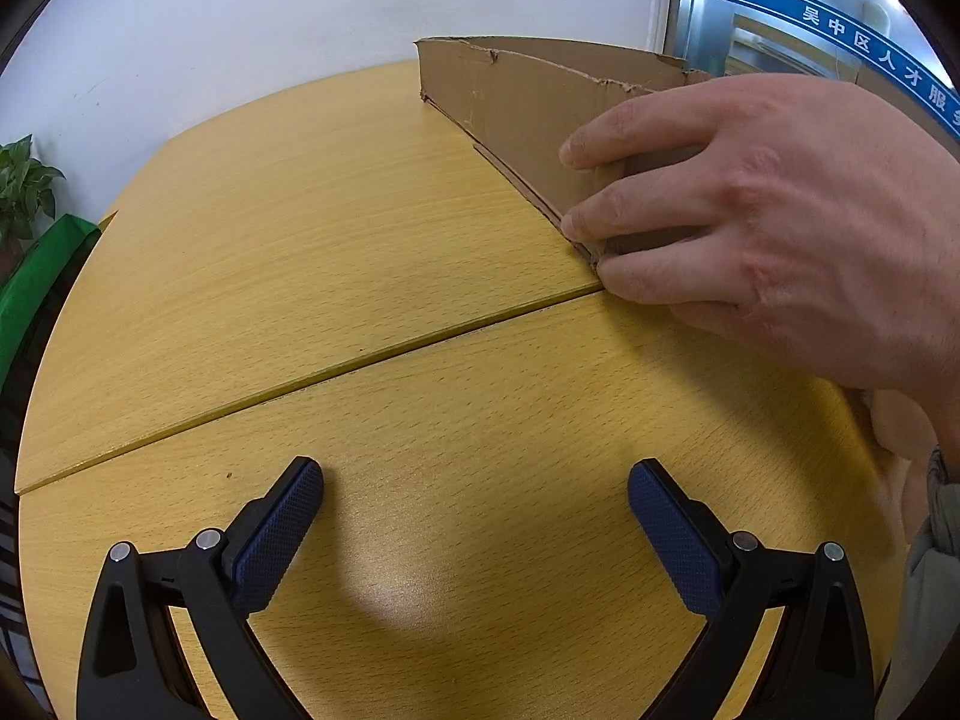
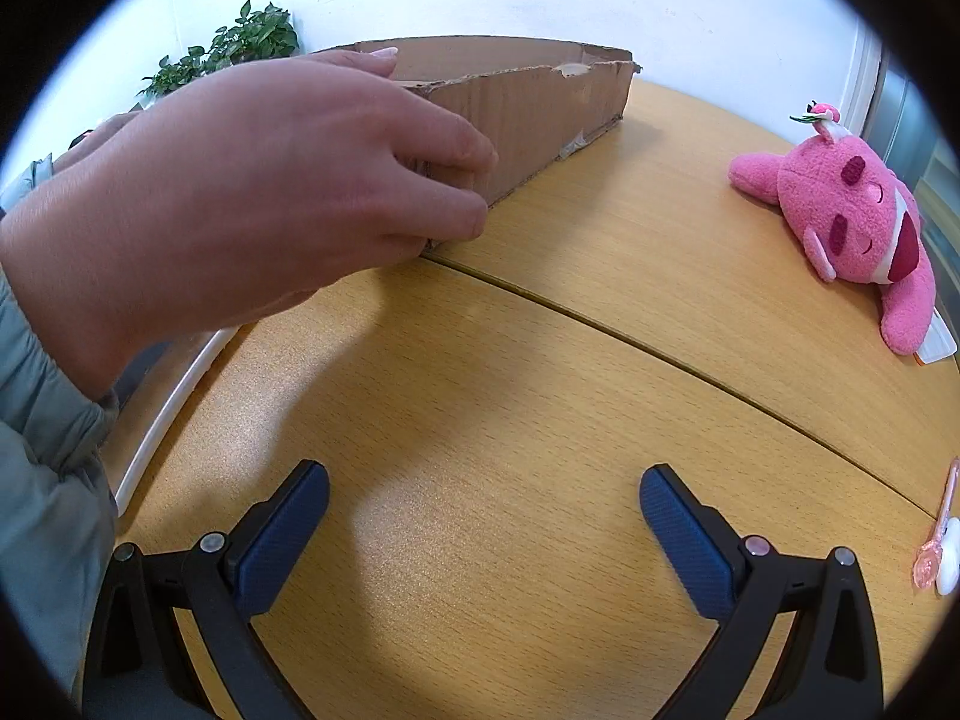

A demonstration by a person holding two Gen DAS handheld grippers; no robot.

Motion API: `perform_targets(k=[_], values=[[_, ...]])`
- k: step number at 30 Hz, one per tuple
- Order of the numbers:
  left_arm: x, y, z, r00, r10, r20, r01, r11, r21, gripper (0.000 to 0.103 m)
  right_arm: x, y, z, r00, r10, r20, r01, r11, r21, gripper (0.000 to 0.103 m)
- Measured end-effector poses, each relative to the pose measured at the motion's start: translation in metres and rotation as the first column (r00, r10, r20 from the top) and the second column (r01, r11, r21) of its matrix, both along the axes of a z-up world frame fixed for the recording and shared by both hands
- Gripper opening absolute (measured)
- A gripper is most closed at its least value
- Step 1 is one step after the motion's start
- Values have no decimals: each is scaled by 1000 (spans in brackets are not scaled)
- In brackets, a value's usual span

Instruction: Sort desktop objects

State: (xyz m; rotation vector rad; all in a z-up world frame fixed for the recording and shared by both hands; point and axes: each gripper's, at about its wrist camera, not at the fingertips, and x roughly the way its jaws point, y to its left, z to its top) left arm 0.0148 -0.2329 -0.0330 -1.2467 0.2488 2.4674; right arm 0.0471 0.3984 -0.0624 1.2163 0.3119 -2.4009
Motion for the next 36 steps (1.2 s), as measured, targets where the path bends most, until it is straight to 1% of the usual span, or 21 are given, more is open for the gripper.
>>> perform_targets(k=[4, 36], values=[[0, -2, 4, 1000, 0, 0, 0, 1000, 0, 103, -1, 0, 2, 1000, 0, 2, 0, 1000, 1, 103], [-1, -2, 6, 1000, 0, -1, 0, 1000, 0, 103, 0, 0, -1, 1000, 1, -1, -1, 1000, 0, 103]])
